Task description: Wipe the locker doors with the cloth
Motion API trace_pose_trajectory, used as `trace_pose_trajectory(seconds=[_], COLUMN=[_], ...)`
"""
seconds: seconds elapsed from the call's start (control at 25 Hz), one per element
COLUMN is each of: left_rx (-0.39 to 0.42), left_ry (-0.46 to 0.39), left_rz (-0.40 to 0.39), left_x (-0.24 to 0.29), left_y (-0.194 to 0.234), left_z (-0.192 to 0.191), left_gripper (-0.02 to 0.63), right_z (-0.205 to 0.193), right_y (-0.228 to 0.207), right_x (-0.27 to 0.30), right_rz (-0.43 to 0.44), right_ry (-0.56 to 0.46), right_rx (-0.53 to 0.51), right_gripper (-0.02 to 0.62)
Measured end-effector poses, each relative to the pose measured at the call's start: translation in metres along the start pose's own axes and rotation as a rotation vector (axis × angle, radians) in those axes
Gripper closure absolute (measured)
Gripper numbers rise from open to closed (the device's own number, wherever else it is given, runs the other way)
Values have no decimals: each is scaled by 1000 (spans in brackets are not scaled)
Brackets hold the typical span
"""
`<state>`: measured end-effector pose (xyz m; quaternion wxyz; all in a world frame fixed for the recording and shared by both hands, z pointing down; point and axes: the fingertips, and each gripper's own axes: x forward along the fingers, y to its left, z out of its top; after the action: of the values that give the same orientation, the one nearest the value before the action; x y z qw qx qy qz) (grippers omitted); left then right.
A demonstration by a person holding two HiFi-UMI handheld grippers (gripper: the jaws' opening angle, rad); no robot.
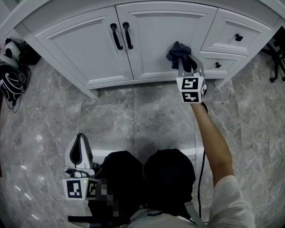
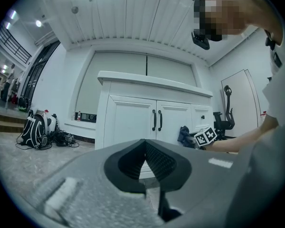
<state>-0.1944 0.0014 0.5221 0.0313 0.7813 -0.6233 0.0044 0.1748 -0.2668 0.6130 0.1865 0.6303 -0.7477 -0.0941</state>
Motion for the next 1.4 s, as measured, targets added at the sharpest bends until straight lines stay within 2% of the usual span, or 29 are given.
trace_pose_trajectory(seconds=[0.88, 1.4], left_rx=[3, 8], left_ry=[7, 19], left_rz=[25, 37], left_x=[-9, -11], left_y=[15, 20], left_z=[-1, -5], left_gripper=[604, 604], right_z=[39, -9], right_y=[127, 164], right_x=[23, 33], right_rz=[190, 249], right_ry=[-55, 31], right_rx=[47, 26], right_gripper=[526, 526])
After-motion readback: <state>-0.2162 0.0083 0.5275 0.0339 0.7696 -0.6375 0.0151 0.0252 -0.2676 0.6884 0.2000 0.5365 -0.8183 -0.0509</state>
